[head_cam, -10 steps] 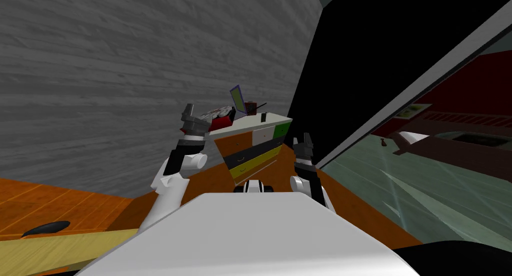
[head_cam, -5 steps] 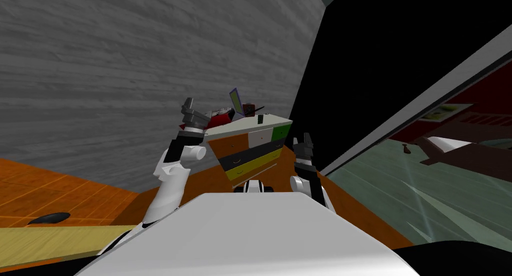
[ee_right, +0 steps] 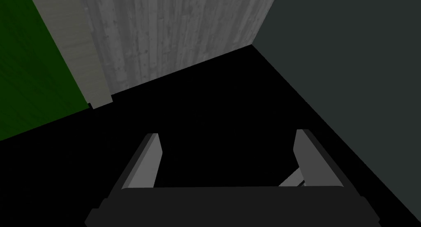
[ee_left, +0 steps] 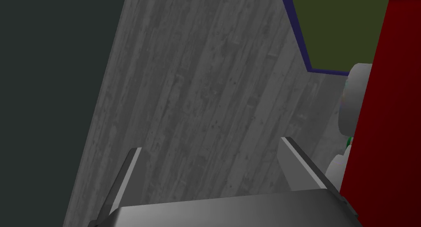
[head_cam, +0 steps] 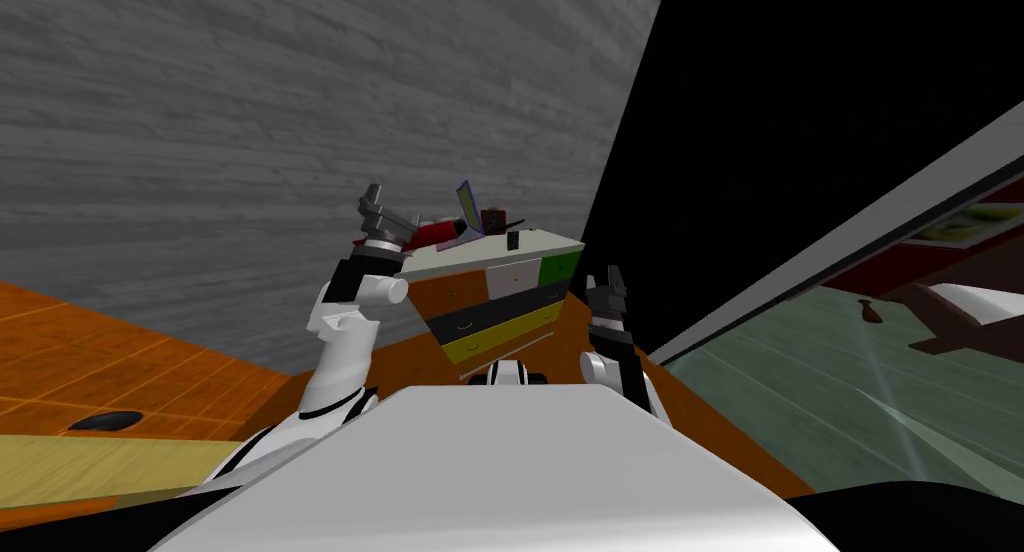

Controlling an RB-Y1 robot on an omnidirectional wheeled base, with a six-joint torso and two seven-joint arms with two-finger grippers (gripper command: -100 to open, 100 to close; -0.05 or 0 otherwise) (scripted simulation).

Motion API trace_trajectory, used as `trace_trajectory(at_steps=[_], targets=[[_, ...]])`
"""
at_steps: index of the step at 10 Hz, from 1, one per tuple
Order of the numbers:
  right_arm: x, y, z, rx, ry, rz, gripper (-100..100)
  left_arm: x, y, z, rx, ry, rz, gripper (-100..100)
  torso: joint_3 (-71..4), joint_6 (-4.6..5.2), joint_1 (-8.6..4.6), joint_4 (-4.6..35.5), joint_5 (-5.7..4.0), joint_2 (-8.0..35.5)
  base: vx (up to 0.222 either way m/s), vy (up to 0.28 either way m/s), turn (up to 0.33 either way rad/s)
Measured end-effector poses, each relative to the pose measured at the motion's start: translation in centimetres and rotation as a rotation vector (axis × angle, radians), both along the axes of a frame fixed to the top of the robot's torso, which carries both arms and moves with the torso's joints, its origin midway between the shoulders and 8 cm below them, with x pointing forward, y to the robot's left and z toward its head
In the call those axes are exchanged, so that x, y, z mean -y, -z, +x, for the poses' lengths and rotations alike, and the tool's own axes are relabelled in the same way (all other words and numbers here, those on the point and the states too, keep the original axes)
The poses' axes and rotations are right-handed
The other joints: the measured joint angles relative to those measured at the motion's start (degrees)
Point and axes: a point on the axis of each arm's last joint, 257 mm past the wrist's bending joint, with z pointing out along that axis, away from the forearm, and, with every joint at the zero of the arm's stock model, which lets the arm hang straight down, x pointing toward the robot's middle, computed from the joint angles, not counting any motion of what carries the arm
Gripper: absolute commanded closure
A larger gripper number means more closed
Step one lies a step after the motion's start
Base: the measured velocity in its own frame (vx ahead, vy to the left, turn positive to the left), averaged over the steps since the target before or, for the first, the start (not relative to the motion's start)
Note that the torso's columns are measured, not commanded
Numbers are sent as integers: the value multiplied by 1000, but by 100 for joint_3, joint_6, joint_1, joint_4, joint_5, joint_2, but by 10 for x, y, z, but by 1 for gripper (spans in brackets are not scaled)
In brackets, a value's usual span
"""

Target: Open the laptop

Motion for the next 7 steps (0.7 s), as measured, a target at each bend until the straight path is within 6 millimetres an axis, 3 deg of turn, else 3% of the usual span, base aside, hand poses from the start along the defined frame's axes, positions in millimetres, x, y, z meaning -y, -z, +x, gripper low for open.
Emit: trace_trajectory(at_steps=[7], targets=[[0, 0, 0, 0, 0, 0, 0, -35, -26, 36, -63, 0, -96, -100, -26, 6, 6, -18, 5, -35, 45, -121, 90]])
